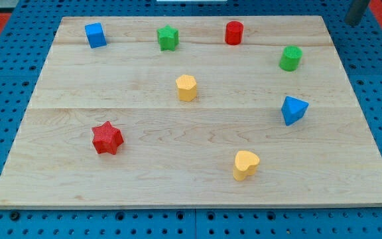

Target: Move your arm to the top right of the red circle

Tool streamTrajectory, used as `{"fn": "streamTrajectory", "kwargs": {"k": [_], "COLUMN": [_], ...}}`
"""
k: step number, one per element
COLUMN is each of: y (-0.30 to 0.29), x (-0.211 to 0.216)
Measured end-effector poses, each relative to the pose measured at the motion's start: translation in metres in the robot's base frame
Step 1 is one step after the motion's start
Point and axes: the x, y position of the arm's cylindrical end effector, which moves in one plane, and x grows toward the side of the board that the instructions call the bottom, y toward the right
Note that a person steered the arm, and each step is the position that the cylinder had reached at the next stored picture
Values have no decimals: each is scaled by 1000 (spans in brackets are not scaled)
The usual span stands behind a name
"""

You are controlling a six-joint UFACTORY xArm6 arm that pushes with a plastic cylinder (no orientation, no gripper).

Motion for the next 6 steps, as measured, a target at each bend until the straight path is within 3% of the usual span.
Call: {"fn": "streamTrajectory", "kwargs": {"k": [2, 3, 5, 6], "y": [-1, -38, -179, -198], "x": [1, 3, 2, -5]}}
